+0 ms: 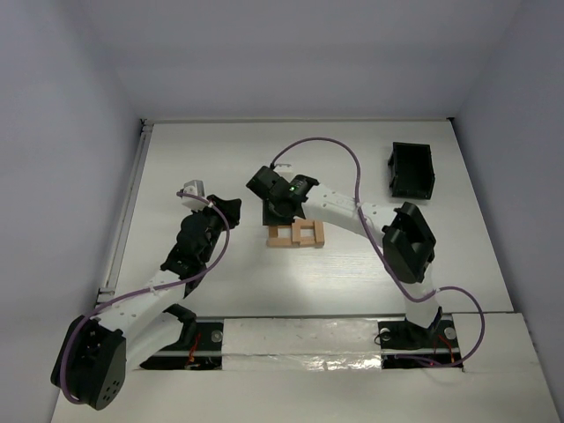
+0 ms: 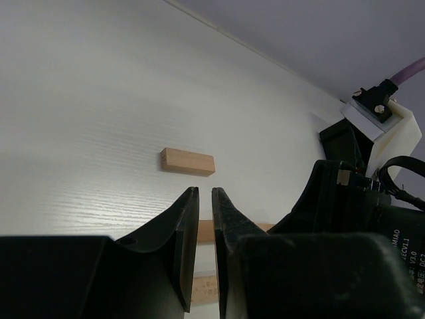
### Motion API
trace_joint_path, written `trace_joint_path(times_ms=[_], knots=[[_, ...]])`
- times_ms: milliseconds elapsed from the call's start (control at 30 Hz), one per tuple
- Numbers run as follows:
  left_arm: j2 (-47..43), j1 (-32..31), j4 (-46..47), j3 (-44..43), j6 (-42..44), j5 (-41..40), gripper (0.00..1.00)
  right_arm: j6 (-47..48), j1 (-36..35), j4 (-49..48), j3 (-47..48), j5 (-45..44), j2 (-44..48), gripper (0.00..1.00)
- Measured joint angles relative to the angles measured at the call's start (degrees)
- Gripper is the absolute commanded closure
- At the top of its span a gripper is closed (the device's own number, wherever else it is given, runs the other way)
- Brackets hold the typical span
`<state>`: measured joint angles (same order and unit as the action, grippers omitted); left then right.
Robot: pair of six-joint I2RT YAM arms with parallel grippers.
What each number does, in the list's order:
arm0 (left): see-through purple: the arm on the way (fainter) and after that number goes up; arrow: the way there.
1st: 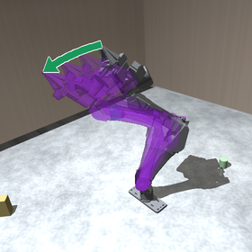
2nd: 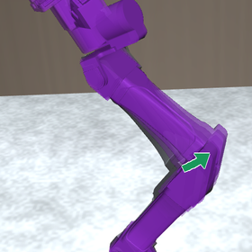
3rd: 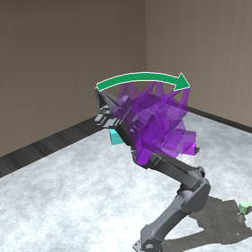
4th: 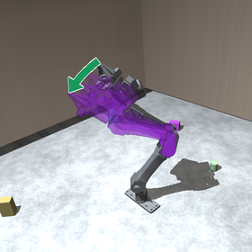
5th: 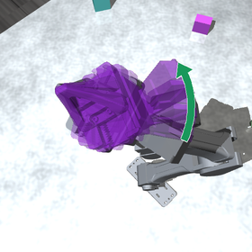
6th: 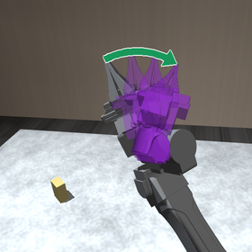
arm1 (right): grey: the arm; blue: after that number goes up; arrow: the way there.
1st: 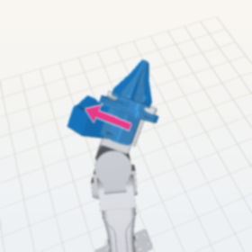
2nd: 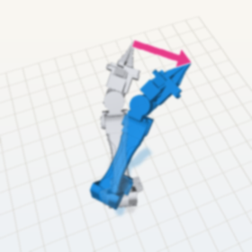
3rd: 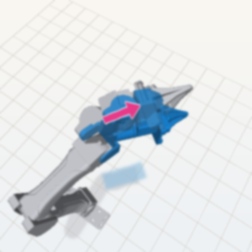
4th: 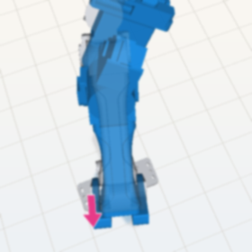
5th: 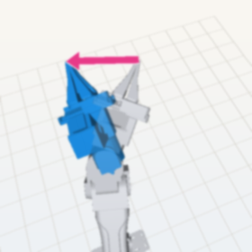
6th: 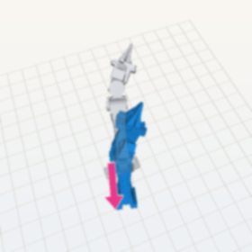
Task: Build the wood block tower
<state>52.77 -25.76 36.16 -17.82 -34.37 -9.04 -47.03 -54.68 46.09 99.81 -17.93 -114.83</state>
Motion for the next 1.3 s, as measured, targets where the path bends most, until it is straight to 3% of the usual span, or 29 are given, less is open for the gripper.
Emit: trace_joint_path(times_ms=[467,1300], knots=[[-0.37,0.0,-0.02,0.11,-0.61,-1.99,0.89,-5.51,0.15,1.42,0.22,-1.7,-4.68,0.78],[-1.51,0.0,0.02,0.22,-0.68,-2.34,0.89,-5.64,0.15,0.61,1.07,-1.86,-7.06,0.77]])
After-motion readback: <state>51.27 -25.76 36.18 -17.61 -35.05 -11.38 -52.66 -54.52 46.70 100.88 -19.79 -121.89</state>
